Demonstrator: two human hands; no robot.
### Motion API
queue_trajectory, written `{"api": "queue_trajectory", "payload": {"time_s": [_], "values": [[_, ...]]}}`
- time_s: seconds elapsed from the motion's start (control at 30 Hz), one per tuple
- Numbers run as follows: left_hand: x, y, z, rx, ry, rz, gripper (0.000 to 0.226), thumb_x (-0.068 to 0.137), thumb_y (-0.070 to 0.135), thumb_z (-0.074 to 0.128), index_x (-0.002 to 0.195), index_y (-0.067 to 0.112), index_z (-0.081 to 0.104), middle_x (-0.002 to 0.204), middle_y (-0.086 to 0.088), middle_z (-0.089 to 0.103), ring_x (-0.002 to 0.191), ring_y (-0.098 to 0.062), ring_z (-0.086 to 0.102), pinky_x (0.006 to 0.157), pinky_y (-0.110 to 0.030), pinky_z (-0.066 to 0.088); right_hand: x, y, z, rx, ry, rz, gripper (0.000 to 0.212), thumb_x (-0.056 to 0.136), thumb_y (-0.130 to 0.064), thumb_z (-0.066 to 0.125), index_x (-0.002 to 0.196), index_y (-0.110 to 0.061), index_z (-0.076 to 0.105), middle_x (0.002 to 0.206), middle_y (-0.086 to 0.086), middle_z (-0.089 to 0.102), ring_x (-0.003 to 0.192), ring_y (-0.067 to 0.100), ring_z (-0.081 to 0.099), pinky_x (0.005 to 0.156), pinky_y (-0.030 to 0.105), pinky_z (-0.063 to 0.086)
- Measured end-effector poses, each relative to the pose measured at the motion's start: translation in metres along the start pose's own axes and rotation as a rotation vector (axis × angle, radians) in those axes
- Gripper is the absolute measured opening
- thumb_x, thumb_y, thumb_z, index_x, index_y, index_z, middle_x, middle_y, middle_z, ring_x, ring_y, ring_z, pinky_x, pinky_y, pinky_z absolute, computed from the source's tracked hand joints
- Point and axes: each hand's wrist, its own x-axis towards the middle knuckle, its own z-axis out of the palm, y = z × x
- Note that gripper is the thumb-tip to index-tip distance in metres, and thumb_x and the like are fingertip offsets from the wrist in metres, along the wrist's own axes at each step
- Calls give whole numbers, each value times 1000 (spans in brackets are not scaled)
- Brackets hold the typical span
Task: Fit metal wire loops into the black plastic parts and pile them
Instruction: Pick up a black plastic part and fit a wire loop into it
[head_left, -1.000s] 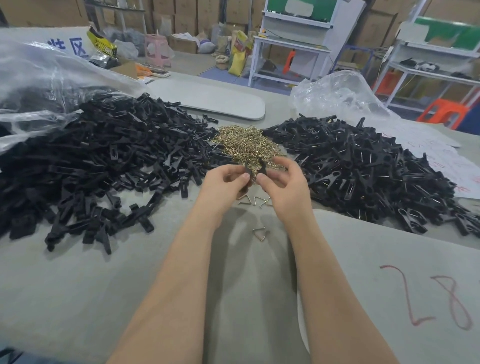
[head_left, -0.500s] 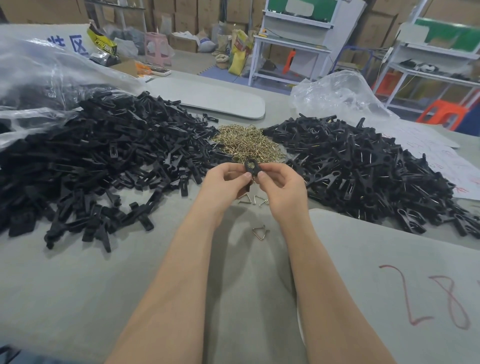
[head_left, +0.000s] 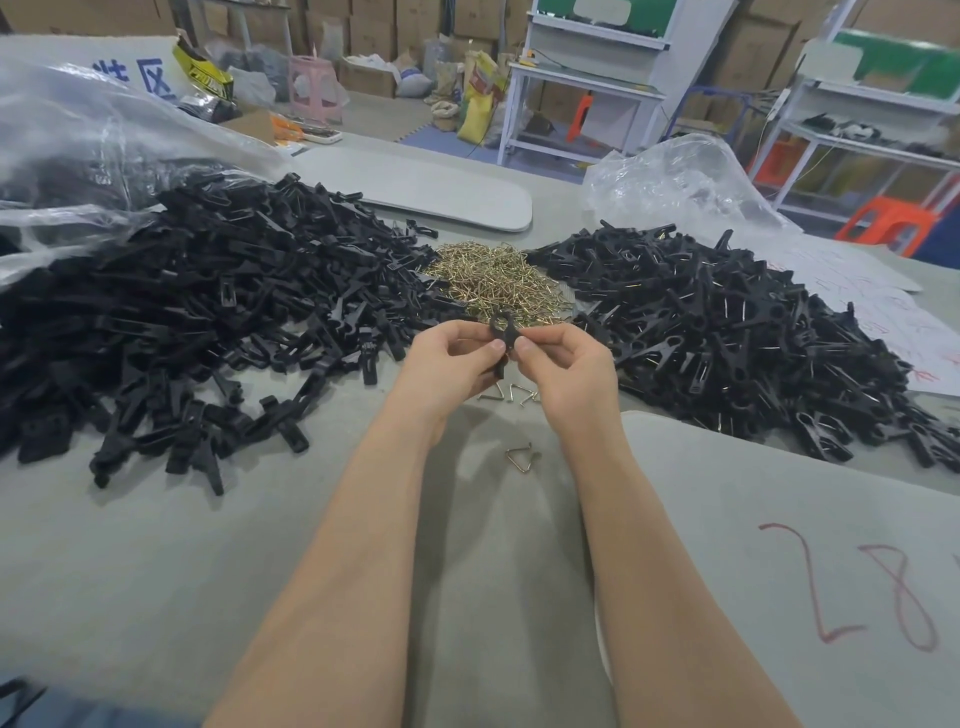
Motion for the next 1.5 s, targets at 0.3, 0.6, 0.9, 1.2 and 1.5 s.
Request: {"api": "queue_trajectory", "payload": {"time_s": [0.3, 0.6, 0.9, 1.2, 1.5], "values": [[-1, 3, -4, -126, -66, -25, 8, 87, 2, 64, 86, 9, 60, 67, 2, 68, 64, -7, 68, 61, -18, 55, 2, -5, -5, 87, -36, 101, 10, 91, -2, 57, 93, -8, 65, 76, 0, 67, 68, 5, 65, 69, 16, 53], [-5, 9, -3, -210, -210, -66, 18, 86, 14, 65, 104, 11, 64, 84, -4, 65, 68, -7, 60, 60, -16, 50, 1, -17, -13, 562, -211, 320, 18, 93, 2, 48, 86, -3, 65, 70, 4, 68, 61, 8, 63, 60, 15, 52], [4, 17, -17, -789, 131, -133, 6, 85, 5, 64, 88, 0, 62, 88, -8, 66, 82, -11, 67, 72, -18, 57, 5, 9, -14, -738, -79, 31, 31, 87, -36, 63, 110, -16, 67, 110, 5, 65, 100, 17, 57, 86, 16, 42], [0, 19, -19, -991, 158, -273, 13, 87, 9, 64, 94, 0, 61, 88, -11, 60, 78, -14, 61, 77, -24, 56, 4, 15, 11, -990, -233, 69, 23, 91, -38, 56, 112, -28, 59, 127, 3, 45, 121, 27, 35, 99, 39, 27], [1, 17, -13, -789, 51, -253, 5, 84, -2, 62, 87, -6, 62, 87, -16, 66, 87, -18, 67, 74, -22, 57, 7, 11, 2, -567, -164, -33, 7, 88, -12, 63, 93, -15, 59, 77, -5, 57, 74, 11, 58, 67, 12, 39]]}}
